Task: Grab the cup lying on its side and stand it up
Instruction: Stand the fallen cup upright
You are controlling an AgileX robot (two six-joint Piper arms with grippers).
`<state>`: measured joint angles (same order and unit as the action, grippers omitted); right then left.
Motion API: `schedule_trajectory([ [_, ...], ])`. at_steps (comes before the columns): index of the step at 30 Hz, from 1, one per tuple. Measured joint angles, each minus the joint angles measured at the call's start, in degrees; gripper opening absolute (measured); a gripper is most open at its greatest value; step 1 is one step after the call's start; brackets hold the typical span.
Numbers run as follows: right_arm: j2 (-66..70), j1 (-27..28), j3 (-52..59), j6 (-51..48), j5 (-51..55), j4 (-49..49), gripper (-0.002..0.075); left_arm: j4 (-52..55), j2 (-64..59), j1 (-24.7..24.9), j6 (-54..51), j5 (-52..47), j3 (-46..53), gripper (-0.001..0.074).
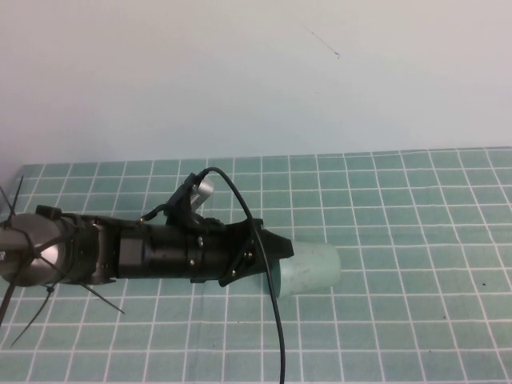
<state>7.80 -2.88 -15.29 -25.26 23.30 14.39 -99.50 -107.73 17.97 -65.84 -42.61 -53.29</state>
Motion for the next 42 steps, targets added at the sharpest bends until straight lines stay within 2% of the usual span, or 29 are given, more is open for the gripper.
schedule_trajectory([
  [15,0.00,0.00,0.00,0.00,0.03,0.00,-0.0003,0.00,-0.09,0.00,-0.09,1.69,-1.56,0.0365],
  [22,0.00,0.00,0.00,0.00,0.03,0.00,-0.0003,0.00,-3.90,0.00,-0.60,-3.53,-1.79,0.0365],
  [30,0.00,0.00,0.00,0.00,-0.09,0.00,-0.0003,0.00,-5.13,0.00,-1.95,-1.61,-1.93,0.0363],
  [38,0.00,0.00,0.00,0.00,-0.09,0.00,-0.0003,0.00,-5.13,0.00,-3.52,-3.80,-3.52,0.0307],
  [42,0.00,0.00,0.00,0.00,-0.09,0.00,-0.0003,-0.08,-5.13,0.42,-0.62,-3.92,-4.00,0.0280],
])
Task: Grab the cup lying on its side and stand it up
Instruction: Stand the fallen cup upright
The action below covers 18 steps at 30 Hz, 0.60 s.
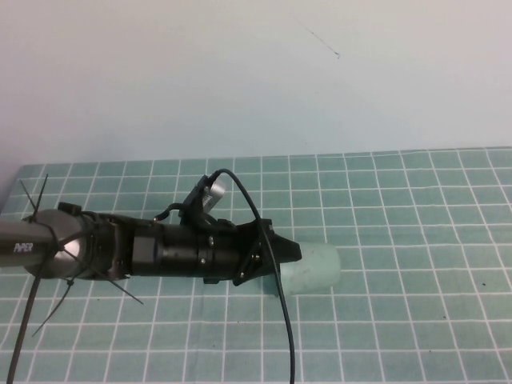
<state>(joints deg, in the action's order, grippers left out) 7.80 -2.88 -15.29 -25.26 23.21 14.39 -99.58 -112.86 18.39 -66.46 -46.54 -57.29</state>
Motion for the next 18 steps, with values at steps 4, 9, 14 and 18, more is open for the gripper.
schedule_trajectory([
  [4,0.00,0.00,0.00,0.00,0.00,0.00,-0.0003,0.00,0.00,1.71,0.89,3.58,0.00,0.0251],
  [9,0.00,0.00,0.00,0.00,0.00,0.00,-0.0003,0.00,0.00,2.59,1.01,5.32,0.00,0.0239],
  [14,0.00,0.00,0.00,-0.12,0.00,-0.48,-0.0003,0.00,0.00,2.59,1.01,5.55,0.00,0.0133],
  [18,0.00,0.00,0.00,-0.12,0.00,-0.71,-0.0003,-0.27,0.00,2.59,1.01,5.30,-0.05,0.0041],
])
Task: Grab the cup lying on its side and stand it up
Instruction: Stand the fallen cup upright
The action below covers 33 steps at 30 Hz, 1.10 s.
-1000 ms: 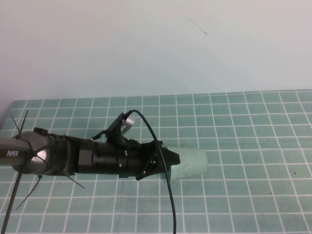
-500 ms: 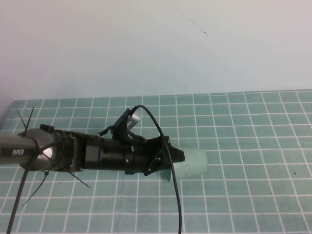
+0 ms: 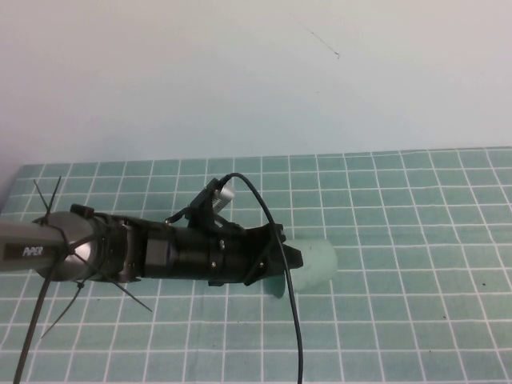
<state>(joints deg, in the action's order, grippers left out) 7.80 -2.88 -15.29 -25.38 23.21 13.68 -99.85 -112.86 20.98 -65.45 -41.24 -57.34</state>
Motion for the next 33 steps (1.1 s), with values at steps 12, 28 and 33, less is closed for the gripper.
schedule_trajectory([
  [12,0.00,0.00,-0.11,0.12,-0.15,-1.00,-0.0003,15.77,8.55,5.22,12.07,5.80,-10.85,0.0007],
  [28,0.00,-0.50,-0.19,5.42,1.07,2.24,-0.0003,102.90,16.28,31.64,20.35,-10.95,-27.87,0.0006],
  [33,0.00,-0.92,-0.81,11.64,2.35,9.56,-0.0001,116.18,17.44,38.52,25.45,-4.17,-24.86,0.0006],
])
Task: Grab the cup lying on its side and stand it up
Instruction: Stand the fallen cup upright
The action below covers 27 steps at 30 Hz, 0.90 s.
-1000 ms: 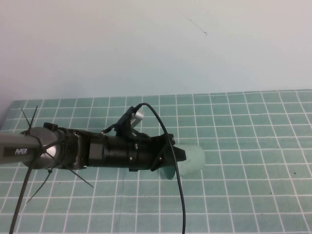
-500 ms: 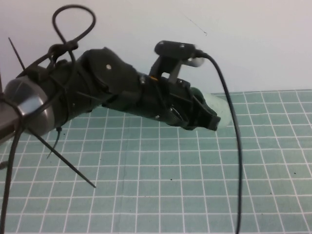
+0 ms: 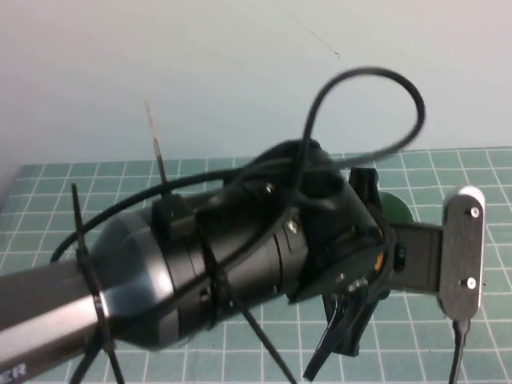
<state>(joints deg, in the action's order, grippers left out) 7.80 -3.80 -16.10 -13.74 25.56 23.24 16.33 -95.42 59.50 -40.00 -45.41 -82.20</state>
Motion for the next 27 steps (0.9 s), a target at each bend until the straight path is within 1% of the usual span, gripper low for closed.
schedule_trajectory([
  [3,0.00,0.00,-2.72,2.38,2.51,1.46,-0.0001,8.47,0.34,2.94,2.21,1.86,4.15,0.0006],
  [7,3.51,-0.13,-8.98,0.20,9.81,2.50,-0.0002,21.38,1.95,5.45,6.96,6.35,11.27,0.0006],
  [10,10.30,-0.27,-14.19,-7.48,16.29,8.00,-0.0002,32.69,2.52,7.01,13.19,9.94,16.24,0.0006],
  [12,15.82,-1.31,-17.21,-13.57,17.17,14.54,-0.0002,40.21,2.52,7.72,17.33,12.37,19.33,0.0006],
  [14,20.96,-1.84,-19.68,-22.34,17.06,21.69,-0.0002,45.75,2.52,8.52,20.27,13.52,21.66,0.0006],
  [15,23.51,-1.93,-20.78,-26.32,16.96,24.94,-0.0002,47.81,2.52,8.80,21.81,13.87,22.80,0.0006],
  [17,27.98,-1.93,-22.50,-31.01,16.96,29.38,-0.0002,49.94,2.52,8.89,25.05,14.88,24.04,0.0006],
  [20,35.57,-1.93,-25.31,-36.97,18.90,33.34,0.0008,50.55,2.62,8.79,28.49,14.98,24.73,0.0006],
  [22,41.50,-1.93,-28.15,-39.75,22.91,33.52,0.0057,50.92,2.62,8.79,29.51,14.98,24.92,0.0006],
  [23,45.06,-2.13,-29.86,-40.57,24.99,33.52,0.0106,50.92,2.62,8.79,29.70,15.09,24.90,0.0006],
  [26,54.53,-4.00,-34.99,-40.98,28.08,32.97,0.0313,51.05,2.62,8.79,29.77,15.72,24.90,0.0006],
  [27,57.06,-4.61,-36.64,-40.98,28.97,33.10,0.0370,51.05,2.62,8.79,29.77,15.85,24.90,0.0006],
])
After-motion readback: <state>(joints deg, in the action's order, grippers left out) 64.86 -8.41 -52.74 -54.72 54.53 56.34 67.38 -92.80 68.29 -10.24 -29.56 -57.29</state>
